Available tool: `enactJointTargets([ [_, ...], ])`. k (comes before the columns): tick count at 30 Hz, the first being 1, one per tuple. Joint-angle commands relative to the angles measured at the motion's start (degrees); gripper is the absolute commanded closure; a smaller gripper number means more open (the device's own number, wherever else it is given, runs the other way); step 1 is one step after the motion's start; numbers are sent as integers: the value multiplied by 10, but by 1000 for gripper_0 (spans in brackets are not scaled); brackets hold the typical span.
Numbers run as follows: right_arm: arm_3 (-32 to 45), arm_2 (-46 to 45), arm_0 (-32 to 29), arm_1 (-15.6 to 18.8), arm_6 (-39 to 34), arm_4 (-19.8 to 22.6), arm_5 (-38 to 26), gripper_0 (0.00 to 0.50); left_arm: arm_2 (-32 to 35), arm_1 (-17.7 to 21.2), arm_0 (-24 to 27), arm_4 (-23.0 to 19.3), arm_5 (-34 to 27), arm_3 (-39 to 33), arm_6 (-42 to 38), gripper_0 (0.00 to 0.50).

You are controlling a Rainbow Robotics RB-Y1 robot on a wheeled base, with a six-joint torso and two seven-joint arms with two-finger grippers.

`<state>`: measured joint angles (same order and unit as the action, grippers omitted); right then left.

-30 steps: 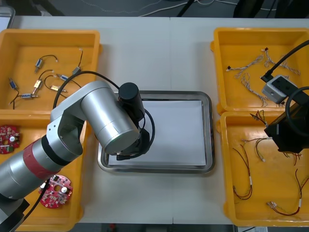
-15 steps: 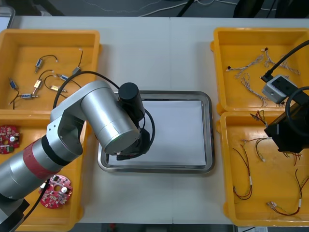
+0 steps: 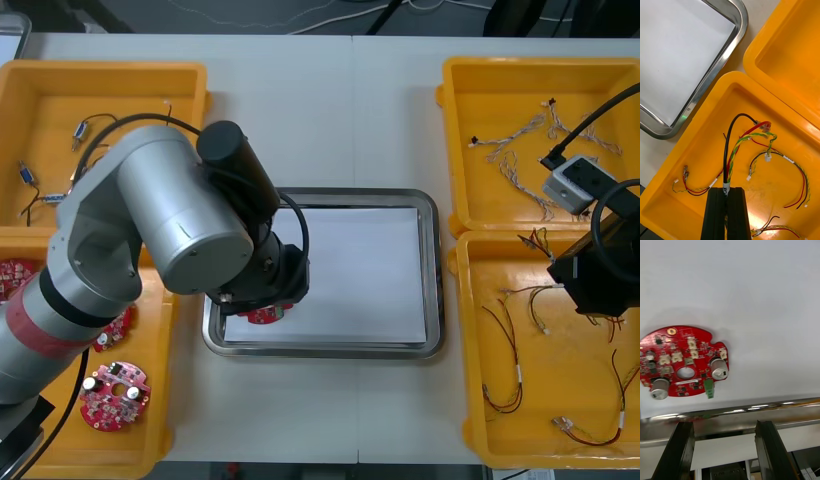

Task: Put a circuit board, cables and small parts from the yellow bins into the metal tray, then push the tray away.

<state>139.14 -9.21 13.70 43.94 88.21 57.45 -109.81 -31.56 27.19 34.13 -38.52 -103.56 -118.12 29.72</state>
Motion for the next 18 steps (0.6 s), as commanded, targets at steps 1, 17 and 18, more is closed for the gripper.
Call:
enactJointTargets([
  [1, 16, 6, 12, 15, -28, -3, -2, 500, 62, 38, -4, -23, -42, -63, 56, 1],
  [17, 32, 89, 25, 64, -24, 5, -2, 500, 272, 143, -57, -104, -64, -80, 213, 0],
  [18, 32, 105, 36, 66, -23, 4, -2, 500, 295, 151, -67, -113, -64, -79, 227, 0],
])
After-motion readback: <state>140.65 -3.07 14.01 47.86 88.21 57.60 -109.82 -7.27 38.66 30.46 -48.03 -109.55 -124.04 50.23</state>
